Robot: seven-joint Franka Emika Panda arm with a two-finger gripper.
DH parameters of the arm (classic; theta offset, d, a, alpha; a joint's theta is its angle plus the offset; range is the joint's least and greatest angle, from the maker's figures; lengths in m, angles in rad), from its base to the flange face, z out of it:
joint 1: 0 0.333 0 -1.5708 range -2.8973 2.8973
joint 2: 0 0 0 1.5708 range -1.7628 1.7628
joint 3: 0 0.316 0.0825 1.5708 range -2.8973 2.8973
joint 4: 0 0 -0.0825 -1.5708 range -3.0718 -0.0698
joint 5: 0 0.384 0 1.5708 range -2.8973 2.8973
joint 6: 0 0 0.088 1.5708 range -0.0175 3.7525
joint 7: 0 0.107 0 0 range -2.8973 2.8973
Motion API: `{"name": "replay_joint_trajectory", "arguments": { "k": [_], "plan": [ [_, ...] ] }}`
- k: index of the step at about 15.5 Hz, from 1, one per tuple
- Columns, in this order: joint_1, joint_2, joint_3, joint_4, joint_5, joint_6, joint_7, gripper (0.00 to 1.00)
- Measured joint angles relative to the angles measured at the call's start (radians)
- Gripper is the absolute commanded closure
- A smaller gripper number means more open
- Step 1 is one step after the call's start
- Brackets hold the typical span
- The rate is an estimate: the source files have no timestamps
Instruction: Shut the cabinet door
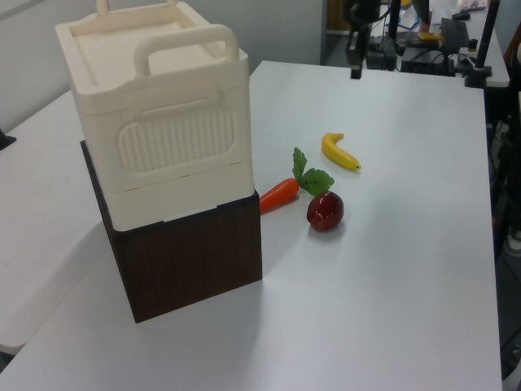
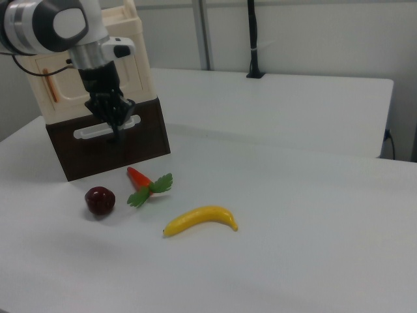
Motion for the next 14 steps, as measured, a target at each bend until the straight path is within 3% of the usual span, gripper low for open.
{"name": "replay_joint_trajectory", "arguments": {
  "k": [4,6,7,10,14],
  "plan": [
    [-0.057,-0.016,-0.002,-0.01,0.0,-0.007,-0.033,0.97],
    [-0.059,-0.016,-0.002,-0.011,0.001,-0.007,-0.03,0.73],
    [-0.059,-0.016,-0.002,-0.011,0.001,-0.007,-0.024,0.46],
    [-0.059,-0.016,-0.002,-0.012,0.007,-0.007,0.02,0.0],
    [-0.057,-0.017,-0.002,-0.012,0.008,-0.007,0.036,0.0]
  ]
}}
